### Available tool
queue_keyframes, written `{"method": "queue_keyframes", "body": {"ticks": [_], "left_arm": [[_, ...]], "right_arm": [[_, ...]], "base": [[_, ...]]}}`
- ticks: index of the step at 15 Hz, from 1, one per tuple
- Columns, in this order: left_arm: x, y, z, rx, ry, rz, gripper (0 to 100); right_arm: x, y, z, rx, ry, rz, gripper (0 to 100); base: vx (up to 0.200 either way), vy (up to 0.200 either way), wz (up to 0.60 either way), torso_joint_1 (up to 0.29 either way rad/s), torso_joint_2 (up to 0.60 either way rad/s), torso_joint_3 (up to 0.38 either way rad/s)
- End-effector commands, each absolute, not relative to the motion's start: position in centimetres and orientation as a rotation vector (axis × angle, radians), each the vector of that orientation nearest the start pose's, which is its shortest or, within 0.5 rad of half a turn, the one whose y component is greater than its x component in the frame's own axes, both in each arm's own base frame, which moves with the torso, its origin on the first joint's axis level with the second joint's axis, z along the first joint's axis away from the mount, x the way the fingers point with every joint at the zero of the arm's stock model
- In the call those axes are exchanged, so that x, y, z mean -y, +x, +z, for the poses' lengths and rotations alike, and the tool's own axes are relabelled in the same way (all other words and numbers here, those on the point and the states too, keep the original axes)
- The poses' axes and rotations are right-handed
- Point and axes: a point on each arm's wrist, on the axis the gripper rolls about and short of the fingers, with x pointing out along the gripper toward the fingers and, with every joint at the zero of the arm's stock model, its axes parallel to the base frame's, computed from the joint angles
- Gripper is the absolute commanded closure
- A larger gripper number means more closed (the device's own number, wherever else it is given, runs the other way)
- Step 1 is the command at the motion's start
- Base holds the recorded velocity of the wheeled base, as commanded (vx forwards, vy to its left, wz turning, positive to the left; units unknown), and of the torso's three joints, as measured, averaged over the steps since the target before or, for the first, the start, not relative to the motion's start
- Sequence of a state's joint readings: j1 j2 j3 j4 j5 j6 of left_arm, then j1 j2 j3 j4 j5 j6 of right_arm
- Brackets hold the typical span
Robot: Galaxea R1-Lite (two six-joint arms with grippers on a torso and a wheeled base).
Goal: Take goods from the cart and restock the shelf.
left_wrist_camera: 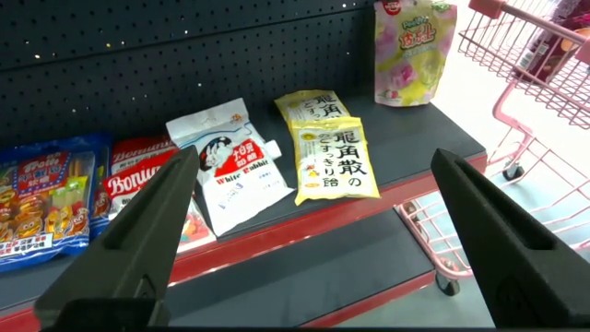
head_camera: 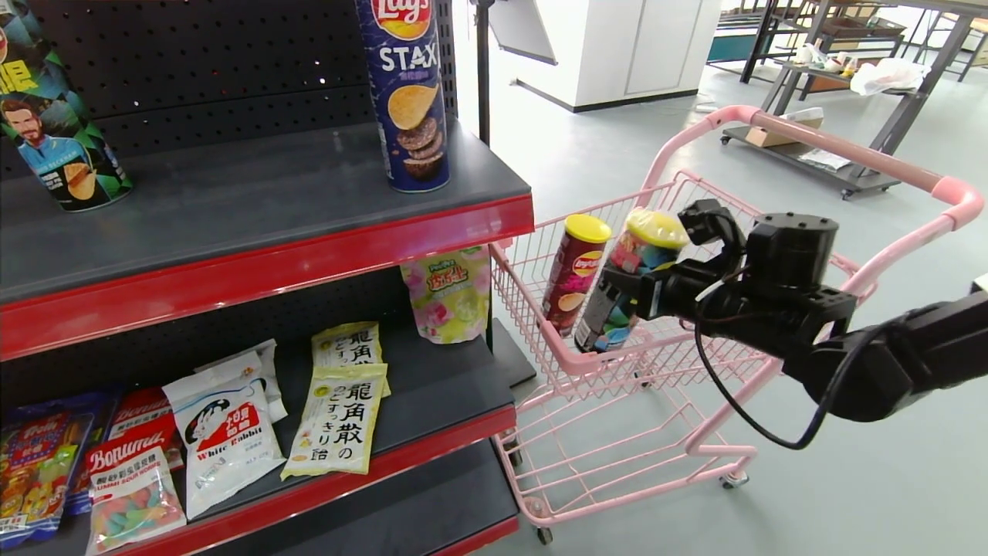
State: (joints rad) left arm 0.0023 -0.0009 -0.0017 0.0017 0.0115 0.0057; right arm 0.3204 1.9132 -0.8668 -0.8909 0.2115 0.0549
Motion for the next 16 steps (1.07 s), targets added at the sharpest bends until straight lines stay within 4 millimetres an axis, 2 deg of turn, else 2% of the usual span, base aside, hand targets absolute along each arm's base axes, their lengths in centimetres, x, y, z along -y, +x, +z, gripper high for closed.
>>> {"method": "queue_keyframes", "body": {"ticks": [1, 2, 3, 4, 5, 6, 7, 8, 10, 12, 16], "left_arm": [[0.0, -2.3, 7.6, 0.000, 0.006, 0.014, 0], [0.0, -2.3, 7.6, 0.000, 0.006, 0.015, 0], [0.0, -2.3, 7.6, 0.000, 0.006, 0.015, 0], [0.0, -2.3, 7.6, 0.000, 0.006, 0.015, 0], [0.0, -2.3, 7.6, 0.000, 0.005, 0.015, 0], [0.0, -2.3, 7.6, 0.000, 0.005, 0.014, 0], [0.0, -2.3, 7.6, 0.000, 0.005, 0.014, 0], [0.0, -2.3, 7.6, 0.000, 0.005, 0.015, 0], [0.0, -2.3, 7.6, 0.000, 0.006, 0.015, 0], [0.0, -2.3, 7.6, 0.000, 0.006, 0.015, 0], [0.0, -2.3, 7.6, 0.000, 0.006, 0.015, 0]], "right_arm": [[-9.1, 30.7, 22.8, -0.004, 0.029, 0.485, 100], [-8.2, 29.1, 25.8, 0.032, 0.030, 0.471, 100], [-7.8, 27.8, 27.5, 0.049, 0.030, 0.467, 100], [-7.8, 27.8, 27.5, 0.049, 0.030, 0.467, 100], [-6.4, 22.1, 30.3, 0.030, 0.030, 0.384, 100], [-5.5, 18.8, 29.4, -0.054, 0.019, 0.297, 100], [-5.0, 17.4, 28.8, -0.093, 0.009, 0.261, 100], [-3.6, 12.6, 26.5, -0.212, -0.011, 0.251, 100], [-2.1, 7.4, 23.4, -0.292, -0.023, 0.254, 100], [-1.3, 5.3, 21.9, -0.298, -0.028, 0.216, 100], [-0.9, 4.9, 21.0, -0.313, -0.090, 0.152, 100]], "base": [[0.000, 0.000, 0.00, 0.000, 0.00, 0.000], [0.000, 0.000, 0.00, 0.000, 0.00, 0.000], [0.000, 0.000, 0.00, 0.000, 0.00, 0.000], [0.000, 0.000, 0.00, 0.000, 0.00, 0.000], [0.000, 0.000, 0.00, 0.000, 0.00, 0.000], [0.000, 0.000, 0.00, 0.000, 0.00, 0.000], [0.000, 0.000, 0.00, 0.000, 0.00, 0.000], [0.000, 0.000, 0.00, 0.000, 0.00, 0.000], [0.000, 0.000, 0.00, 0.000, 0.00, 0.000], [0.000, 0.000, 0.00, 0.000, 0.00, 0.000], [0.000, 0.000, 0.00, 0.000, 0.00, 0.000]]}}
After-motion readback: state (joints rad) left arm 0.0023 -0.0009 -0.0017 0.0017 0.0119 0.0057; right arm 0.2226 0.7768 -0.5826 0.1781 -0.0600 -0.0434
